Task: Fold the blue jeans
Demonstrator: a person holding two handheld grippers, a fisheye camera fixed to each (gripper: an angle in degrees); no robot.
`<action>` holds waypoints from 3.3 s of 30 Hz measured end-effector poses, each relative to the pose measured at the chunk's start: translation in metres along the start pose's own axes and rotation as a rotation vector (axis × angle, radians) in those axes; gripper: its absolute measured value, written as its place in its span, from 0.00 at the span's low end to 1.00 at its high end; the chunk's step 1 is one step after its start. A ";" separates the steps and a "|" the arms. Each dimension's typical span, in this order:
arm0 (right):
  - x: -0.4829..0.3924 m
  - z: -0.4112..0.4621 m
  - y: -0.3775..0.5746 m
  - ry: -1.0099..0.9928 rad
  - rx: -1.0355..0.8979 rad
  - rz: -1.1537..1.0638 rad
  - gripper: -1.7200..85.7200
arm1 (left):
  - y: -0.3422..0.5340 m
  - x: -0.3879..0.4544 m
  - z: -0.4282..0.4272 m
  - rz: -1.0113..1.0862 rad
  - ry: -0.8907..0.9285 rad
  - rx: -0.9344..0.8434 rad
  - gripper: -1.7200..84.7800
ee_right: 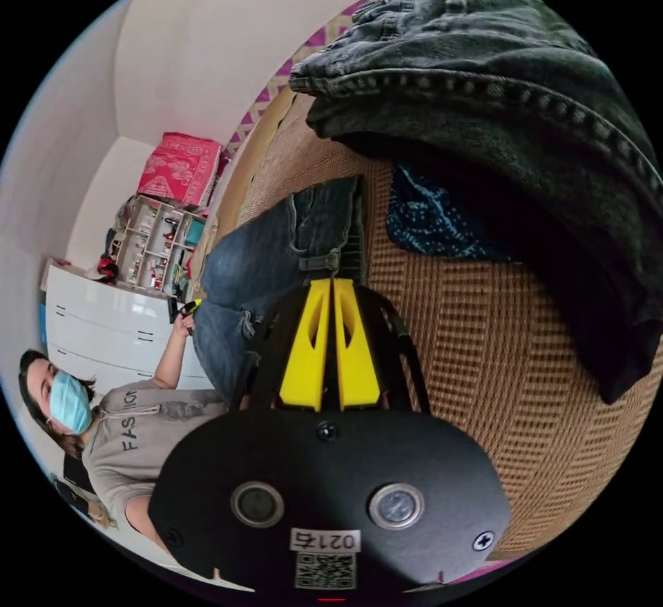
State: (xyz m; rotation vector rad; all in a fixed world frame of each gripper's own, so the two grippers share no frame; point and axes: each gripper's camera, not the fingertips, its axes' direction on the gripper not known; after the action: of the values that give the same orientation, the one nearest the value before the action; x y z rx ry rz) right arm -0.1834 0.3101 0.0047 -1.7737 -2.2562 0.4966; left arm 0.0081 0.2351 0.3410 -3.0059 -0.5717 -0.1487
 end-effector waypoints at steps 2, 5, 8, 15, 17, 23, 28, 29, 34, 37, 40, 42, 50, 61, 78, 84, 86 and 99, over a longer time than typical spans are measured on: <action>-0.039 -0.013 0.009 0.099 0.046 -0.079 0.01 | 0.014 0.015 -0.012 0.071 0.015 0.074 0.01; -0.096 -0.024 0.028 0.103 0.166 -0.219 0.01 | 0.036 0.058 -0.019 0.238 -0.060 0.132 0.01; -0.147 0.011 0.039 0.213 0.107 -0.358 0.01 | 0.059 0.102 -0.003 0.367 -0.220 0.093 0.01; -0.168 0.060 0.058 0.483 0.015 -0.282 0.01 | 0.097 0.106 -0.001 0.252 -0.323 0.121 0.01; -0.199 0.042 0.074 0.472 0.056 -0.319 0.01 | 0.109 0.107 -0.014 0.217 -0.358 0.163 0.01; -0.261 0.055 0.145 0.585 -0.003 -0.447 0.01 | 0.122 0.080 -0.013 0.163 -0.447 0.134 0.01; -0.239 0.065 0.190 0.625 0.005 -0.371 0.01 | 0.136 0.099 -0.018 0.217 -0.509 0.222 0.01; -0.234 0.052 0.195 0.593 -0.012 -0.311 0.01 | 0.145 0.105 -0.026 0.235 -0.466 0.279 0.01; -0.233 -0.016 0.252 0.476 0.187 -0.239 0.02 | 0.184 0.116 -0.054 0.155 -0.387 0.365 0.01; -0.224 -0.032 0.285 0.412 0.211 -0.174 0.04 | 0.212 0.110 -0.070 0.020 -0.337 0.425 0.01; -0.200 -0.042 0.316 0.344 0.266 -0.021 0.09 | 0.241 0.093 -0.082 -0.149 -0.263 0.507 0.01; -0.177 -0.048 0.335 0.262 0.332 0.075 0.10 | 0.257 0.076 -0.085 -0.272 -0.222 0.538 0.01; -0.077 -0.057 0.359 -0.129 0.525 0.303 0.11 | 0.281 0.024 -0.082 -0.454 -0.027 0.590 0.05; -0.037 -0.077 0.356 -0.192 0.494 0.310 0.11 | 0.262 0.009 -0.083 -0.463 -0.001 0.560 0.11; -0.006 -0.069 0.331 -0.304 0.429 0.304 0.11 | 0.189 0.003 -0.088 -0.491 -0.001 0.439 0.12; 0.005 -0.078 0.323 -0.313 0.419 0.309 0.11 | 0.178 0.002 -0.104 -0.515 -0.026 0.345 0.15; 0.010 -0.078 0.319 -0.318 0.421 0.313 0.11 | 0.166 0.005 -0.102 -0.520 -0.049 0.329 0.15; 0.023 -0.082 0.303 -0.366 0.448 0.359 0.03 | 0.163 0.011 -0.100 -0.511 -0.072 0.406 0.01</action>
State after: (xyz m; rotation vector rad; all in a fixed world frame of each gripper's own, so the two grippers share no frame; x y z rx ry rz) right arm 0.1129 0.4064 -0.0417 -1.9533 -1.8089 1.3738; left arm 0.0703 0.0780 0.4322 -2.4287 -1.2035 0.0446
